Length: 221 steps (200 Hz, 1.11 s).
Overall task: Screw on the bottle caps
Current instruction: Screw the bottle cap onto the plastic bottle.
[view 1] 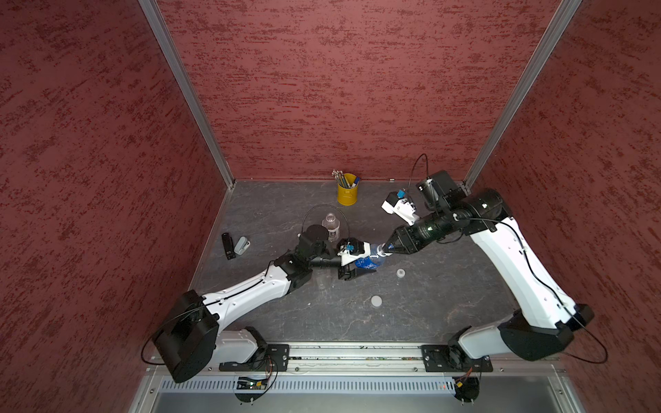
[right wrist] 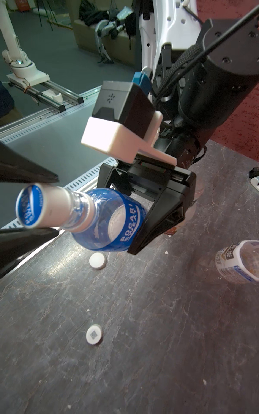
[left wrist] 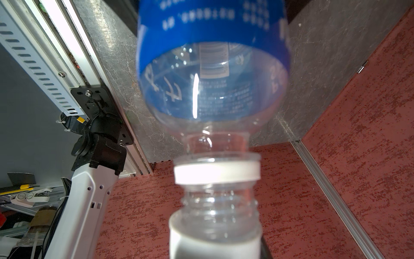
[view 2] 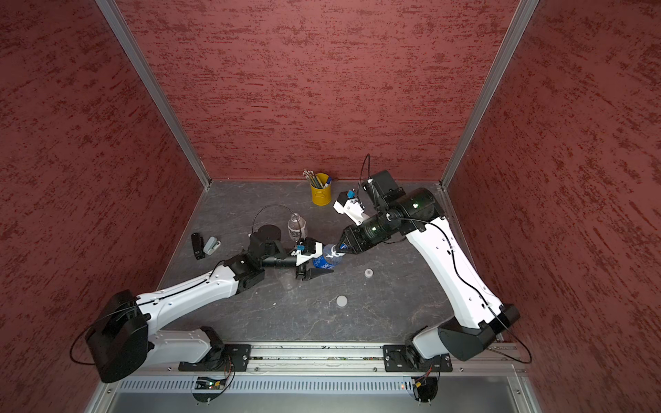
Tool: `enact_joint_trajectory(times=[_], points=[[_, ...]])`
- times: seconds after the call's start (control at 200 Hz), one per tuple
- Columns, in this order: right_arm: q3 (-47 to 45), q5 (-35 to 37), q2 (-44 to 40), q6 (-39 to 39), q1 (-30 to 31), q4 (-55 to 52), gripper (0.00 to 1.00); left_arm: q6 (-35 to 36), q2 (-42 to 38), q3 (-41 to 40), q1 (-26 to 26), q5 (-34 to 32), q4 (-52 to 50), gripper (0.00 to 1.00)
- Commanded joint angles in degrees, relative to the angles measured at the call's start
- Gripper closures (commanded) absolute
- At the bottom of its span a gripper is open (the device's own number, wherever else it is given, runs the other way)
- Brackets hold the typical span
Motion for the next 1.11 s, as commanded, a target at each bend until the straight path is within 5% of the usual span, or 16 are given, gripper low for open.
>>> enact_joint_trajectory(times=[0.0,0.21,0.726,1.102], points=[[-0.21,7.05,3.42,-1.24,0.92,-0.38,0.71,-1.54,-1.01,6.45,-1.06,3.54,6.85,0.39],[2.24,5.58,3.64,1.47,0.92,1.03,0.7,5.9,-0.97,9.9,-2.67,1.78,-4.55,0.42],[-3.58,-3.13,3.24,5.97,-2.51,5.68,0.69,2.23,-3.02,5.38,-3.53,-1.13,9.77,0.43],[-3.46,1.69,2.54,7.83,-3.03,4.6,0.62,2.24,-2.15,5.71,-4.45,-4.29,10.93,0.43]])
